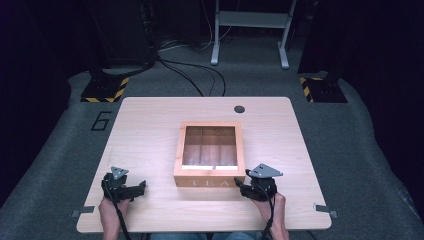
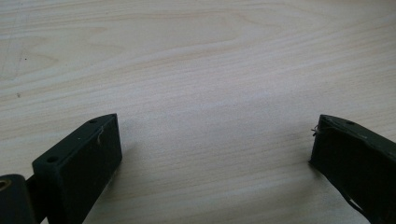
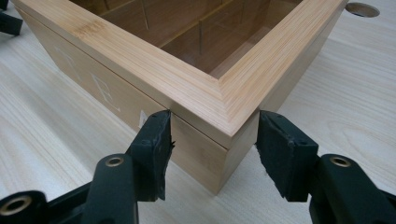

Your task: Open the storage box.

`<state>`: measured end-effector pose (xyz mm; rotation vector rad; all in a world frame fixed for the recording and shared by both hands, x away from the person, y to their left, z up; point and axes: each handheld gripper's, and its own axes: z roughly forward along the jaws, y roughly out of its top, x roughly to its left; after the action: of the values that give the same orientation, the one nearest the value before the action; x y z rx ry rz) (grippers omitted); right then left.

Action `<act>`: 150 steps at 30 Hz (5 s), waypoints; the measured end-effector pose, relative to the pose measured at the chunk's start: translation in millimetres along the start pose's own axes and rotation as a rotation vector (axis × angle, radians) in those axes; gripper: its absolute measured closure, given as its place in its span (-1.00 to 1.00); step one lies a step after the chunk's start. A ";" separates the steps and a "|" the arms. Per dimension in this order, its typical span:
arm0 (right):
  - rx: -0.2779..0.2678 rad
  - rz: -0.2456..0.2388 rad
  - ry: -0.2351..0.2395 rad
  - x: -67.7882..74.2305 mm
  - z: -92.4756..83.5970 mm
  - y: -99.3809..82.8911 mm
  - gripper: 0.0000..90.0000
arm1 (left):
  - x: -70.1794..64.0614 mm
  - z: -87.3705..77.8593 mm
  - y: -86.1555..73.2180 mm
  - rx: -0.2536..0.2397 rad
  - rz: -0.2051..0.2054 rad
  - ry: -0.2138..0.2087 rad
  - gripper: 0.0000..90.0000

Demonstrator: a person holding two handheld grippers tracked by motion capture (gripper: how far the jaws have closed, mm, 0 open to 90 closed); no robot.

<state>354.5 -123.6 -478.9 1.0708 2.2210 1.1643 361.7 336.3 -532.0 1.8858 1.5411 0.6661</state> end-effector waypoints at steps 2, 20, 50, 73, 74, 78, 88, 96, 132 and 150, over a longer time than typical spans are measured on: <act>0.005 -0.002 -0.009 1.5 0.3 -0.9 0.04 | 0.1 0.0 0.0 0.000 0.000 0.000 -0.97; -0.026 0.008 -0.001 -1.1 -2.0 1.9 0.15 | 0.2 0.0 0.1 0.001 0.000 -0.001 -0.97; -0.129 -0.005 -0.051 -7.9 -13.1 32.6 0.10 | -0.1 -0.1 0.0 -0.001 -0.001 -0.001 -0.96; -0.194 -0.017 -0.037 -26.5 -18.1 79.6 0.03 | 0.0 -0.1 0.0 -0.001 0.000 -0.001 -0.96; -0.193 -0.010 -0.038 -27.5 -17.5 82.1 0.03 | 0.0 -0.1 0.0 -0.001 0.000 -0.001 -0.96; -0.193 -0.015 -0.032 -31.6 -17.8 89.4 0.02 | 0.1 0.0 0.0 -0.001 0.000 -0.002 -0.96; -0.218 0.003 -0.021 -40.9 -17.8 108.8 0.02 | 0.5 -0.1 -0.1 0.001 0.010 0.001 -0.96; -0.233 0.010 -0.008 -50.5 -16.2 124.0 0.02 | 0.5 -0.1 -0.2 0.000 0.009 0.001 -0.96; -0.228 0.033 -0.033 -62.0 -9.9 140.6 0.22 | -0.7 0.6 -0.3 -0.012 -0.008 0.003 -0.96; -0.226 0.033 -0.033 -61.9 -10.0 140.5 0.22 | -0.7 0.7 -0.3 -0.014 -0.007 0.004 -0.96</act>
<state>448.3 -127.3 -356.9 1.0278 1.9965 1.3639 361.8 335.6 -532.7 1.8696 1.5409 0.6756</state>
